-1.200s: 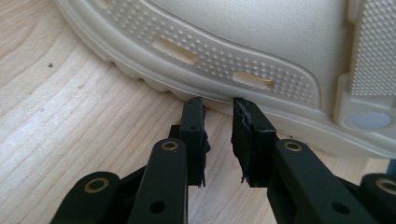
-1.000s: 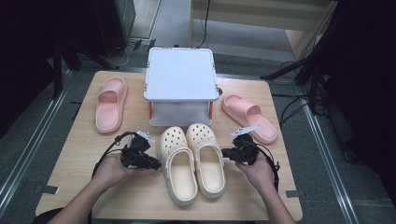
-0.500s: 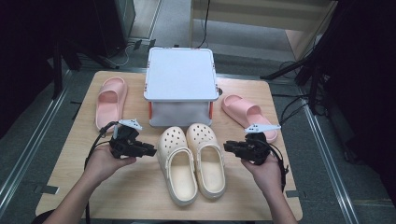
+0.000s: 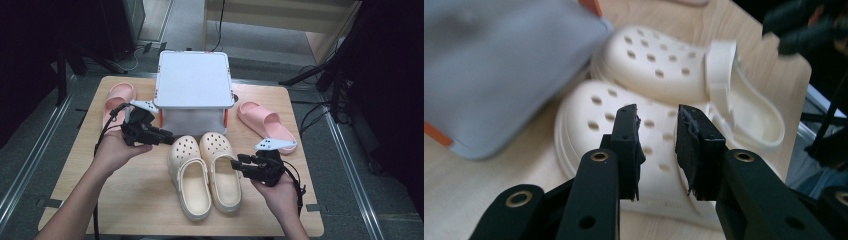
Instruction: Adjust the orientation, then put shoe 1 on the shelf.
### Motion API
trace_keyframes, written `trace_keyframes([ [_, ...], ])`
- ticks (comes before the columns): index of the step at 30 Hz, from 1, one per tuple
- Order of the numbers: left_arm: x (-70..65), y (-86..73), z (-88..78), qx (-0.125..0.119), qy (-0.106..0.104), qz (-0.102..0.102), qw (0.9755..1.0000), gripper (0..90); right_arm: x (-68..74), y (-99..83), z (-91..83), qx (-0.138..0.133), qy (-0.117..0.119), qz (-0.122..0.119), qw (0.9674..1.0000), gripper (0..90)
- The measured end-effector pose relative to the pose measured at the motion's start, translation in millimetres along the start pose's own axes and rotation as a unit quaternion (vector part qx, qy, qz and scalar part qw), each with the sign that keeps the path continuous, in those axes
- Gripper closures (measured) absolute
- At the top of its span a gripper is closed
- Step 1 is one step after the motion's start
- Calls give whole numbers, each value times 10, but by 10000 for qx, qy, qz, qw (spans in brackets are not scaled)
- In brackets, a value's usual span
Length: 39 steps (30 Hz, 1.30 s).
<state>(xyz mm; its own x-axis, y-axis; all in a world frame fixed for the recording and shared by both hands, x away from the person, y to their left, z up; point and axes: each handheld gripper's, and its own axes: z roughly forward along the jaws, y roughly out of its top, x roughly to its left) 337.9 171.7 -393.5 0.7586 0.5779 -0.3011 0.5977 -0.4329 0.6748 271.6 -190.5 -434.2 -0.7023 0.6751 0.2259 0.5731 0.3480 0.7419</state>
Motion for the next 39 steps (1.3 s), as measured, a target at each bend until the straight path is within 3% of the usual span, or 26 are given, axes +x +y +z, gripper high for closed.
trace_keyframes([
  [3, 21, 126, -35, -99, 12, 41, 9999, 712, 64, -13, 15, 4, 14, -4, 10000, 598],
  [8, 71, 288, -71, 72, 116, 104, 9999, 707, 169, -51, 66, 66, -62, -69, 9999, 539],
  [11, 110, 389, -120, -22, 194, 158, 9997, 707, 208, -58, 104, 78, -32, 5, 10000, 529],
  [19, 335, 621, -104, -79, 286, 181, 9994, 737, 302, -107, 257, 200, -77, 93, 9997, 473],
  [22, 403, 686, -88, 8, 503, 261, 9984, 769, 347, -120, 313, 222, -165, 86, 9996, 445],
  [28, 543, 684, -104, -127, 685, 303, 9971, 835, 429, -155, 447, 270, -245, 228, 9991, 398],
  [30, 600, 670, -93, -187, 567, 248, 9979, 850, 456, -161, 485, 285, -296, 237, 9989, 399],
  [39, 680, 627, 10, -71, 570, 312, 9979, 853, 491, -181, 718, 351, -518, 422, 9971, 379],
])
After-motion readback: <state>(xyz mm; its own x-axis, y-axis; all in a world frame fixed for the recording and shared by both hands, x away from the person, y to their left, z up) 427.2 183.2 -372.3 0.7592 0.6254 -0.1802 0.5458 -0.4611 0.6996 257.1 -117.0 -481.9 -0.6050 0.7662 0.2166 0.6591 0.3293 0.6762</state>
